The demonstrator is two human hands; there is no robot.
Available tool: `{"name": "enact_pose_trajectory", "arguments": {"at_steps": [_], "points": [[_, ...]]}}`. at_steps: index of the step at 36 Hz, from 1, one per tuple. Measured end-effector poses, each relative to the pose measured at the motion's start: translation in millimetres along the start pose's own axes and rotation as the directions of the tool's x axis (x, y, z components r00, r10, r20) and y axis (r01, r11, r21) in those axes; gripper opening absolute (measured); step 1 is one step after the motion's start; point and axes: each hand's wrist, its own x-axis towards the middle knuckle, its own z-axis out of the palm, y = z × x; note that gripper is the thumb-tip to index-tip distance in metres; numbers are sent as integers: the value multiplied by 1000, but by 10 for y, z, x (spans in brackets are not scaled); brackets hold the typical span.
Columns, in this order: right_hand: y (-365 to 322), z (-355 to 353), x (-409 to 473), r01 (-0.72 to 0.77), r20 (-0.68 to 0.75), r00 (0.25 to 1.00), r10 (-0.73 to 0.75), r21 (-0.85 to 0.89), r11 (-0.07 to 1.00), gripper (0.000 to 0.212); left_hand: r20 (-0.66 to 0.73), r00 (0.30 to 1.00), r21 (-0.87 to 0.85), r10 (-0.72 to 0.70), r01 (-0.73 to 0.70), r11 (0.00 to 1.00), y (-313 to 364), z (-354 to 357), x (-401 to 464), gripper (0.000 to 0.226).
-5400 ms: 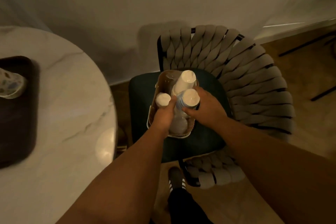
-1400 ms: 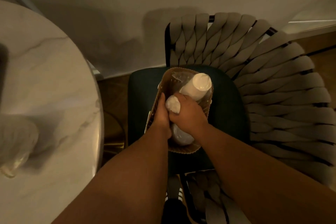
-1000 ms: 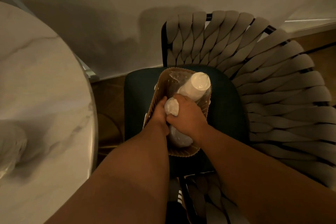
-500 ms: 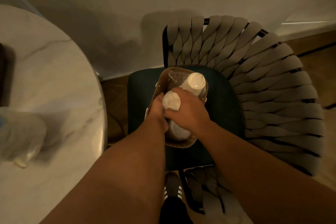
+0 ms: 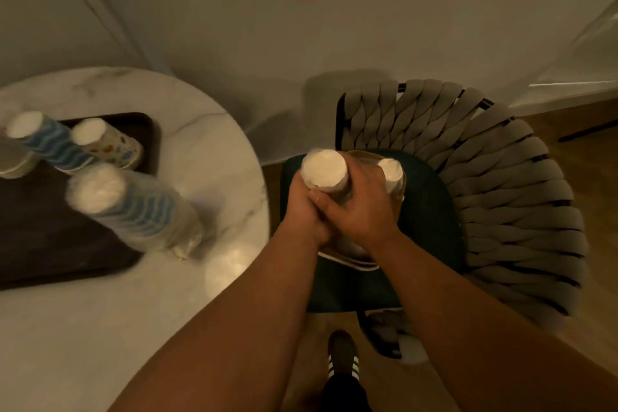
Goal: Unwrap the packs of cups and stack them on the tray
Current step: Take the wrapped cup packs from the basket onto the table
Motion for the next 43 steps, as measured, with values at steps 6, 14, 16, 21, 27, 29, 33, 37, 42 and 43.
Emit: {"name": "enact_pose_trajectory", "arguments": {"at_steps": [6,14,16,21,27,29,33,37,42,43], "points": [[-619,262,-112,-125,280,959,38,301,946,78,-35,983,-130,181,-184,974,300,-377,-516,42],[-1013,779,-296,-275,428,897,112,340,899,76,-278,937,-29,211,-228,973,589,-900,-907,46],[-1045,869,-294,-273,424,898,114,338,901,72,-290,933,-48,214,-237,970,644,-899,-968,42],[-1103,977,-306,-262,418,903,102,347,900,63,-285,932,-41,226,-247,968,670,-953,-1019,35],[-1062,1014,-328,-260,408,906,112,329,908,75,-321,915,22,247,-253,967,604,-930,-1102,38],[-1027,999,-340,-260,411,904,116,314,913,77,-340,905,54,257,-254,966,541,-915,-1152,38],[-906,870,-412,-245,428,895,130,227,942,91,-412,871,190,266,-204,960,367,-970,-1232,38],[-576,569,-597,-215,313,934,171,110,971,76,-444,877,274,184,-63,960,64,-972,-1273,46],[3,197,-772,-308,111,940,322,-129,943,42,-296,950,465,98,54,884,-250,-762,-1071,37],[140,139,-791,-341,82,930,358,-169,925,41,-268,958,516,105,50,855,-296,-713,-971,34]]}}
